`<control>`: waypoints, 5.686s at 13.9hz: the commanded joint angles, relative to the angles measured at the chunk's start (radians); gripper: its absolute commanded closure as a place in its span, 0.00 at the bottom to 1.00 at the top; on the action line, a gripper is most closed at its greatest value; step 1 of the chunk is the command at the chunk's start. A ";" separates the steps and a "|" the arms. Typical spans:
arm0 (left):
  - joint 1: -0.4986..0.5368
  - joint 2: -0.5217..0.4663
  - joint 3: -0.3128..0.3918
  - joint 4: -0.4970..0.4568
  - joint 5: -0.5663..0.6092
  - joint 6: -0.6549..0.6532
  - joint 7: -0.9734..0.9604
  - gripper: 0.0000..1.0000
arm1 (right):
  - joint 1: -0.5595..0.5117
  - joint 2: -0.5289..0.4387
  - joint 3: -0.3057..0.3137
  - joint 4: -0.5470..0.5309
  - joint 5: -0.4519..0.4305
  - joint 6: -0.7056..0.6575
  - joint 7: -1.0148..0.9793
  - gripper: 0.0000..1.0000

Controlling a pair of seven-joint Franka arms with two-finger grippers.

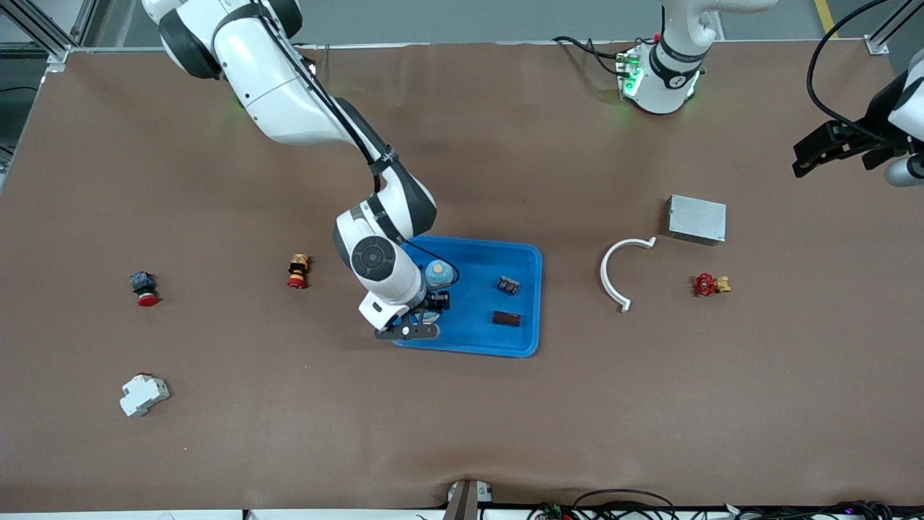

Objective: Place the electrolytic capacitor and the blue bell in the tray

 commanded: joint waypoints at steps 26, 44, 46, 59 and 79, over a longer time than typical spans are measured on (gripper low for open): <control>0.001 -0.045 -0.011 -0.008 -0.025 -0.031 -0.002 0.00 | -0.124 -0.708 0.062 -0.368 0.010 -0.566 -0.012 0.00; 0.004 -0.091 -0.017 -0.112 -0.035 0.080 -0.007 0.00 | -0.723 -0.903 0.356 -0.366 -0.013 -0.772 -0.170 0.00; 0.007 -0.089 -0.013 -0.104 -0.092 0.077 -0.007 0.00 | -0.717 -0.903 0.298 -0.352 -0.016 -0.790 -0.274 0.00; 0.004 -0.080 -0.014 -0.103 -0.080 0.057 0.001 0.00 | -0.618 -0.892 0.027 -0.263 -0.131 -0.815 -0.434 0.00; 0.139 -0.112 -0.141 -0.107 -0.046 0.038 0.010 0.00 | -0.720 -0.889 0.021 -0.185 -0.124 -0.884 -0.439 0.00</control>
